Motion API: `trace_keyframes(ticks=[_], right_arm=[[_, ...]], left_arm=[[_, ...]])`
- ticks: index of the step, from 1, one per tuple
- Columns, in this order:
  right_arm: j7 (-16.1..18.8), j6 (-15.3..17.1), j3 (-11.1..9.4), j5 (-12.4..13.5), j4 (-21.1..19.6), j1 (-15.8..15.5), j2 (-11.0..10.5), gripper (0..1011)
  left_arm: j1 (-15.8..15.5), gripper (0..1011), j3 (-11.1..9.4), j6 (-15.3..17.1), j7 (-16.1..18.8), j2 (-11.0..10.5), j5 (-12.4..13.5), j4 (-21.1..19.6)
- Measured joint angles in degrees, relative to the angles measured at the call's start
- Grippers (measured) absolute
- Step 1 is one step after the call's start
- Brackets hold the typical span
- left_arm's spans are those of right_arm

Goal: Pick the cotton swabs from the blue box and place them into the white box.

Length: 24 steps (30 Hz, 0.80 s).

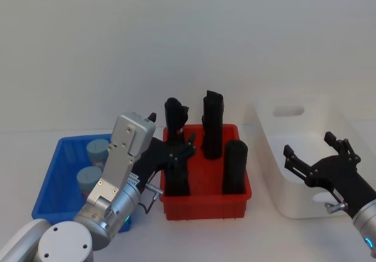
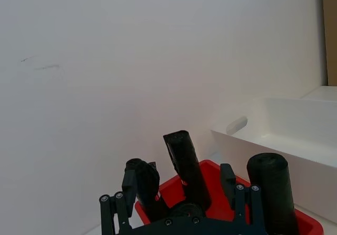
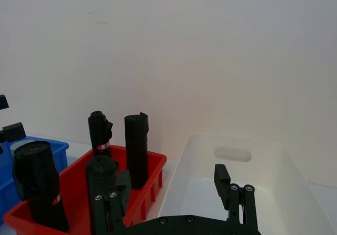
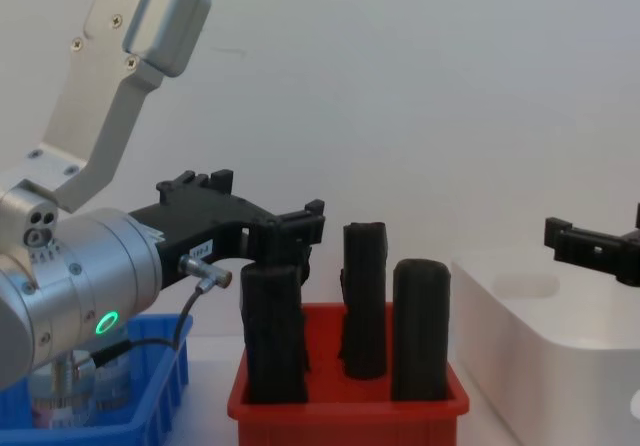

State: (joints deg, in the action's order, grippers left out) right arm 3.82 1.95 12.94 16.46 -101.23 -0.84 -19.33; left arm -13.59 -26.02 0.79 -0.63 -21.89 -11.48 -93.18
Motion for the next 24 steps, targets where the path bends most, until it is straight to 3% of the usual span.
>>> trace_keyframes(ticks=[24], right_arm=[[0.55,0.22,0.00,0.00,0.02,0.14,0.01,1001]], left_arm=[[0.00,1003,0.00,0.00,0.00,0.00,0.00,0.00]])
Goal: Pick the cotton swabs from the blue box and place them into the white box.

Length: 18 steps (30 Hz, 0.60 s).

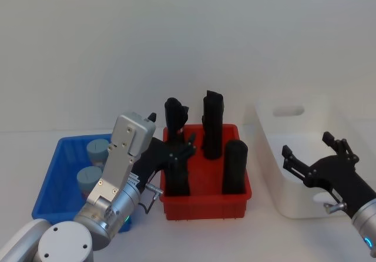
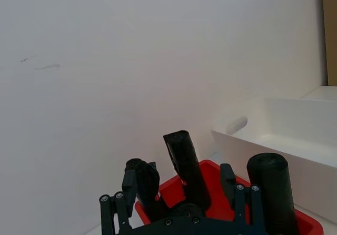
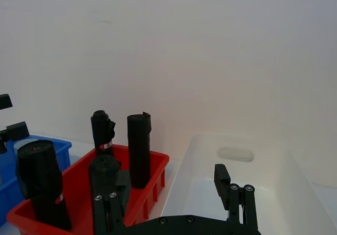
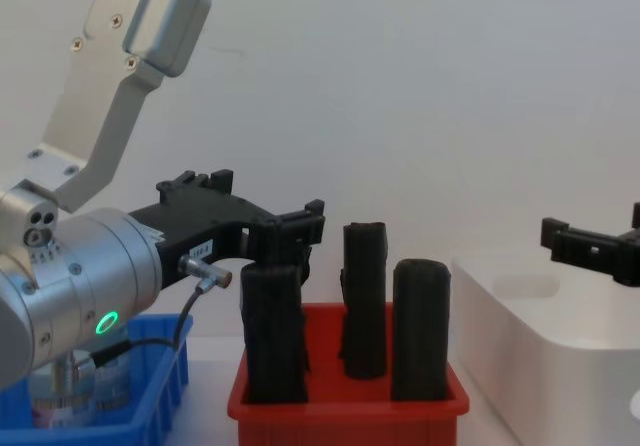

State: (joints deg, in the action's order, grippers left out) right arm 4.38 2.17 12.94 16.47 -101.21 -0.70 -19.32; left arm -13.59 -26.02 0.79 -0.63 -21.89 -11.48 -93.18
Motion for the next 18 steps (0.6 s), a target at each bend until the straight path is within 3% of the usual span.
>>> trace_keyframes(ticks=[12,18], right_arm=[[6.07,4.44,0.07,0.35,1.22,2.08,-0.06,1002],[10.76,8.81,0.48,0.21,2.59,4.37,0.39,1002]], left_arm=[[0.00,1003,0.00,0.00,0.00,0.00,0.00,0.00],[0.00,1003,0.00,0.00,0.00,0.00,0.00,0.00]])
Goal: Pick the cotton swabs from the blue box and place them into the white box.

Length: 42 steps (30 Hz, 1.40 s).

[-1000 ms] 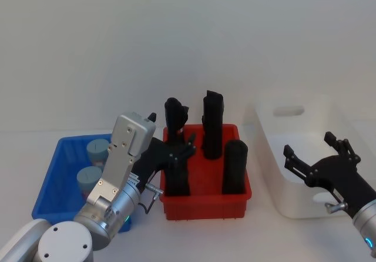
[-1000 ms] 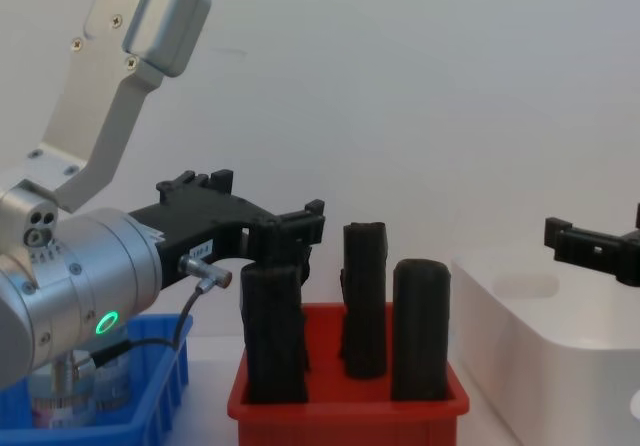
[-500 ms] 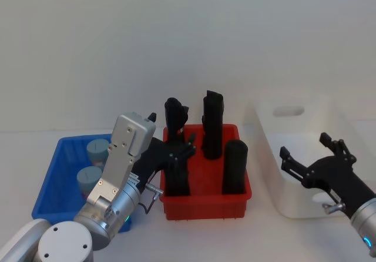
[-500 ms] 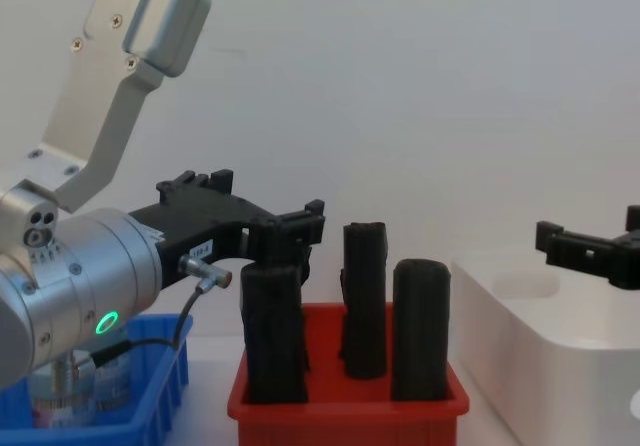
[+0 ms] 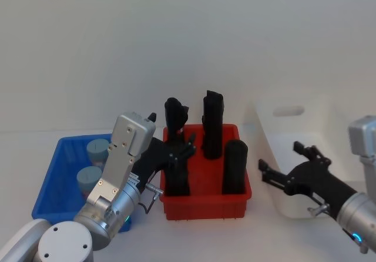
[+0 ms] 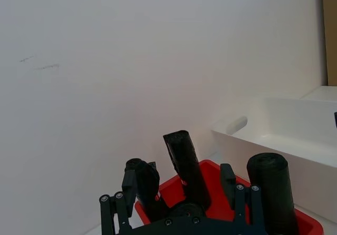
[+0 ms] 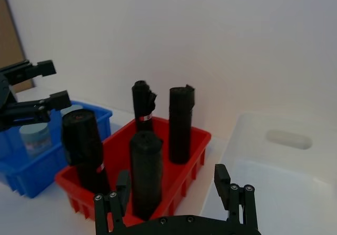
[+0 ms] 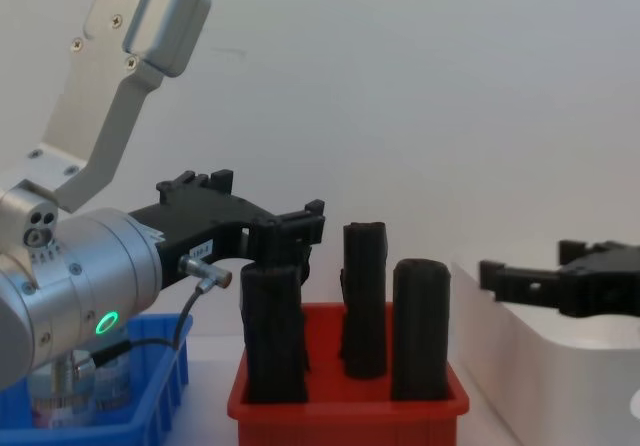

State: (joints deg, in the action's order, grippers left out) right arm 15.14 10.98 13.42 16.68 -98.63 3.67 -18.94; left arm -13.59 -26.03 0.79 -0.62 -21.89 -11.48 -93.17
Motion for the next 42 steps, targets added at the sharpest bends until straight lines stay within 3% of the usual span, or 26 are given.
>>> trace_keyframes(ticks=[6,15,26,42], right_arm=[[5.91,6.26,0.84,-1.20,2.47,4.04,1.22,1002],[9.55,12.06,1.98,-3.21,5.64,8.65,3.24,1002],[7.52,15.52,3.32,-5.04,8.42,12.43,6.09,1002],[3.64,16.63,5.20,-7.16,11.83,15.24,9.31,1002]], left_arm=[[0.00,1003,0.00,0.00,0.00,0.00,0.00,0.00],[0.00,1003,0.00,0.00,0.00,0.00,0.00,0.00],[0.00,1003,0.00,0.00,0.00,0.00,0.00,0.00],[0.00,1003,0.00,0.00,0.00,0.00,0.00,0.00]])
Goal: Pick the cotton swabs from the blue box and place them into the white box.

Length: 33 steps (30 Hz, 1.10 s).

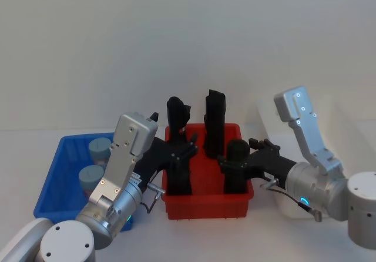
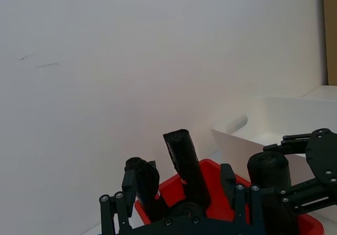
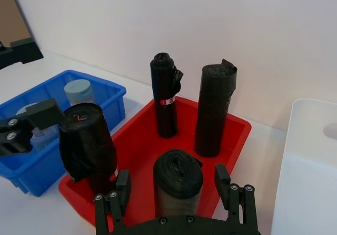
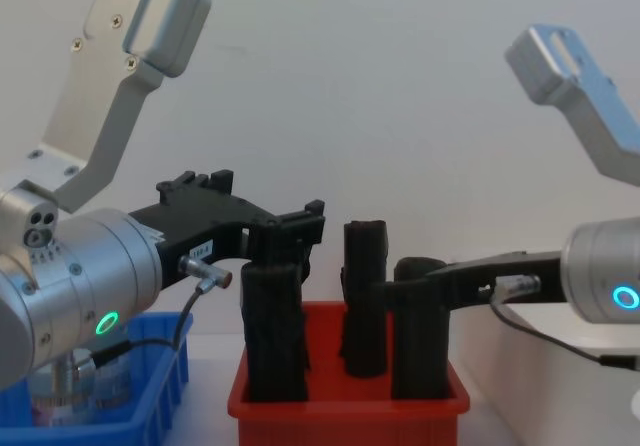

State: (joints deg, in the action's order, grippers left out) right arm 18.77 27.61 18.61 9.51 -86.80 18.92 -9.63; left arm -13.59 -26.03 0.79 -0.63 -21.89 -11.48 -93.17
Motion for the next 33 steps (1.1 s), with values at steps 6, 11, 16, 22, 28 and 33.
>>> trace_keyframes(ticks=[6,11,16,22,28,33], right_arm=[[-1.17,-0.14,0.70,-1.17,1.86,1.05,1.15,1001],[-2.00,-0.62,1.12,-2.01,3.13,1.68,1.84,1001],[-2.59,-1.03,1.43,-2.60,4.04,2.17,2.39,1001],[-3.13,-1.39,1.70,-3.11,4.86,2.61,2.86,917],[-3.48,-1.65,1.86,-3.40,5.36,2.87,3.14,740],[-3.67,-1.75,1.95,-3.58,5.62,3.02,3.28,587]], left_arm=[[0.00,1003,0.00,0.00,0.00,0.00,0.00,0.00],[0.00,1003,0.00,0.00,0.00,0.00,0.00,0.00],[0.00,1003,0.00,0.00,0.01,0.00,0.00,0.00],[0.00,1003,0.00,0.00,0.00,0.00,0.00,0.00],[0.00,1003,0.00,0.00,0.00,0.00,0.00,0.00],[0.00,1003,0.00,0.00,0.00,0.00,0.00,0.00]])
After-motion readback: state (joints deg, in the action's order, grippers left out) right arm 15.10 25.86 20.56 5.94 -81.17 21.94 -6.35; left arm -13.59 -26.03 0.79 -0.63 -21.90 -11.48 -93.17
